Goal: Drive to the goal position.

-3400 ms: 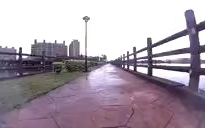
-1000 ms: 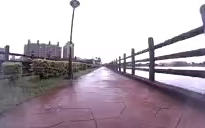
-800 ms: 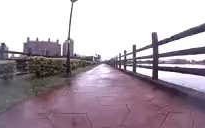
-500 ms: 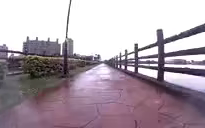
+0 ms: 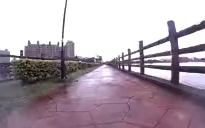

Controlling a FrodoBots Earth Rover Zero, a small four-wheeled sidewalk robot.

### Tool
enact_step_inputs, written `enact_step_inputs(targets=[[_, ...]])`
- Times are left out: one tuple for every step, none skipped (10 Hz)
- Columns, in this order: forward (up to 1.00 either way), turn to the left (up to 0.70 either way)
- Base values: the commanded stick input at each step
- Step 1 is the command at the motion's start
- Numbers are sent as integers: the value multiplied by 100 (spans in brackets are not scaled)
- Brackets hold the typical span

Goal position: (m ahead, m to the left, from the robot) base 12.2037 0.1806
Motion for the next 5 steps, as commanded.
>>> enact_step_inputs(targets=[[100, -1], [100, -1], [100, -1], [100, -1], [100, -1]])
